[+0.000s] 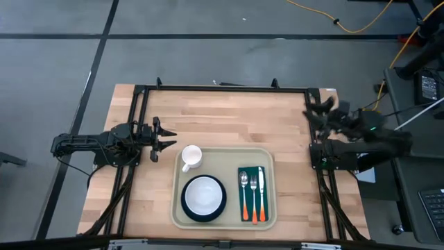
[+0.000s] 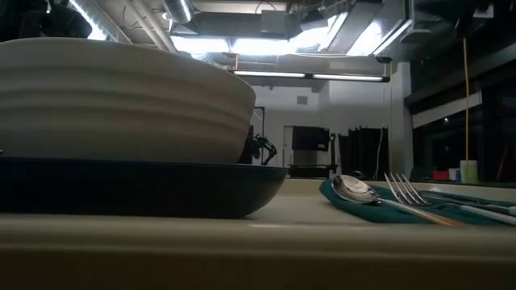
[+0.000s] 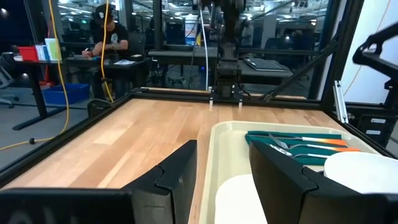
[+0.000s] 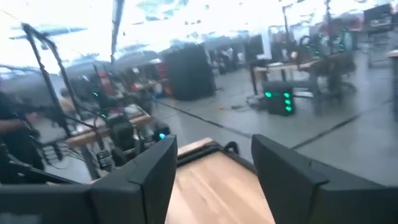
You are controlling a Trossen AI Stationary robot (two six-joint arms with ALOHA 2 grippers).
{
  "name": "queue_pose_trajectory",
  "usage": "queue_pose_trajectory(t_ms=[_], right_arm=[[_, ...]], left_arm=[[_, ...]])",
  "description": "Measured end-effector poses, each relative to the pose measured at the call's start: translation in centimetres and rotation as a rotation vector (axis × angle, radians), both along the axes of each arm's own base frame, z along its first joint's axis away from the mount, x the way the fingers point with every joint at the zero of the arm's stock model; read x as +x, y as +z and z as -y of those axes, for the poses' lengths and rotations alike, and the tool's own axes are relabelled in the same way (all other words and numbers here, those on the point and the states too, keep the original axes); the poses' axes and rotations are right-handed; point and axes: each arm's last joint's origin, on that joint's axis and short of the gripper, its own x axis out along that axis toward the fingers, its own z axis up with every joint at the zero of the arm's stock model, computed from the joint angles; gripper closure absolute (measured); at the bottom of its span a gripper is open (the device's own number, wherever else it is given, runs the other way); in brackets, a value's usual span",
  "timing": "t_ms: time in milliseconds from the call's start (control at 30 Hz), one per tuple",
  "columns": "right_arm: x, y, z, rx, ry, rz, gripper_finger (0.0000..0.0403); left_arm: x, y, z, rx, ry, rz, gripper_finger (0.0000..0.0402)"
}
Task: Set up tray
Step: Return to Home Position
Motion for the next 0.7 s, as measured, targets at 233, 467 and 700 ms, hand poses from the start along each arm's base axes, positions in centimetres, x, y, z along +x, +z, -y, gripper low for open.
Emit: queue_pose_trajectory(t_ms=[233, 467, 700], right_arm=[[3.1, -9.3, -0.2, 0.038, 0.071, 0.223, 0.0189], [4.2, -12.7, -1.2, 0.006, 0.421, 0.220, 0.0189], [4.6, -14.2, -1.3, -0.009, 0.428, 0.056, 0.0207]], left_arm=[[0.0, 0.0, 0.0, 0.000, 0.000, 0.000, 0.0258], [0.0, 0.0, 0.0, 0.000, -0.002, 0.000, 0.0258], [0.0, 0.0, 0.0, 0.000, -0.001, 0.000, 0.0258]])
